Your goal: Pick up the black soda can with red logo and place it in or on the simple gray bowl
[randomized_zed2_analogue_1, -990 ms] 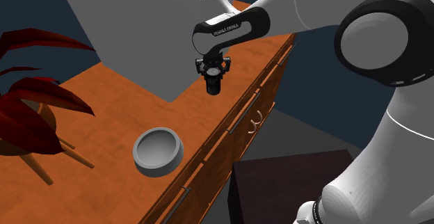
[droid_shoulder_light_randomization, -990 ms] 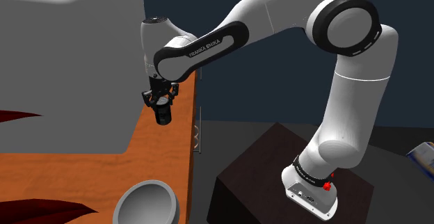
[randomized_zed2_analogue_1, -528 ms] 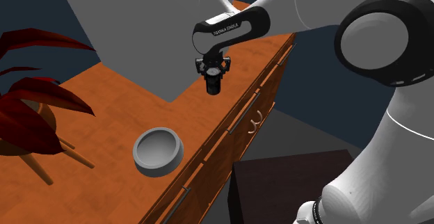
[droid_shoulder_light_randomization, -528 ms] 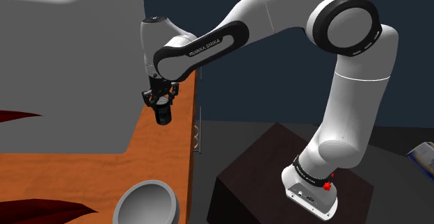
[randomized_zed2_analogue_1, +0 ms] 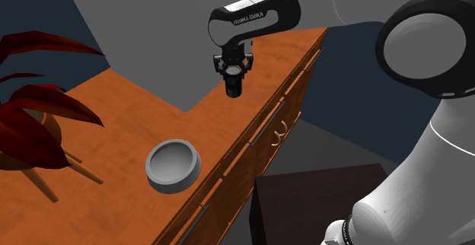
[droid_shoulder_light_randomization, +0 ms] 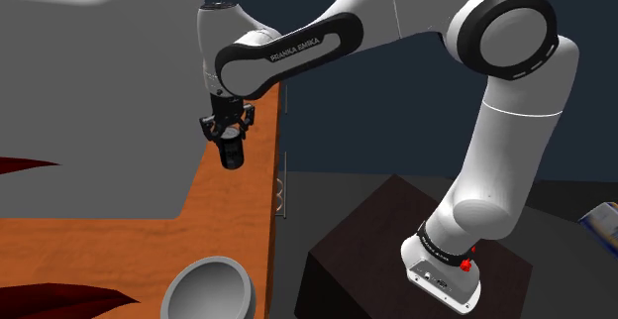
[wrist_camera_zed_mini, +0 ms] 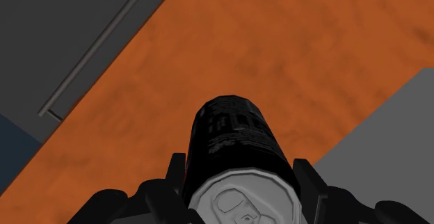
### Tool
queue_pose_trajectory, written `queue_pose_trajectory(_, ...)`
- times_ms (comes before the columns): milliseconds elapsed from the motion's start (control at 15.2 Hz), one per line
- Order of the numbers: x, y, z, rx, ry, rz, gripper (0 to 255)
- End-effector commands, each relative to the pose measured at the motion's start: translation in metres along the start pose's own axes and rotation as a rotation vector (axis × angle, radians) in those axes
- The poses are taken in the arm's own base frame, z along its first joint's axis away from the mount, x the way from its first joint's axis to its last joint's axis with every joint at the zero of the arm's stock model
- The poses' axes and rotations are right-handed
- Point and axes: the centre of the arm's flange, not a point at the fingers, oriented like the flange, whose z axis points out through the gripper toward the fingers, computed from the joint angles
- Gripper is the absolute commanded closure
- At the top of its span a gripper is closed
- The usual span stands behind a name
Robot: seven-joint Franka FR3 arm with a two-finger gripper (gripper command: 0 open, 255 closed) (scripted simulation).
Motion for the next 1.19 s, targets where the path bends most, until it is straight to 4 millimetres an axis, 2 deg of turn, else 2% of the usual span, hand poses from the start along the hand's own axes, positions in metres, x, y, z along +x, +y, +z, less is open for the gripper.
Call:
queue_pose_trajectory(0,0.001,-0.001,-0.011,0.0,0.0,0.0,255)
queue_pose_trajectory(858,0.004,-0.001,-0.078,0.0,0.0,0.0,255)
queue_pose_trajectory(1122,-0.038,-0.032,-0.084,0.0,0.0,0.0,255)
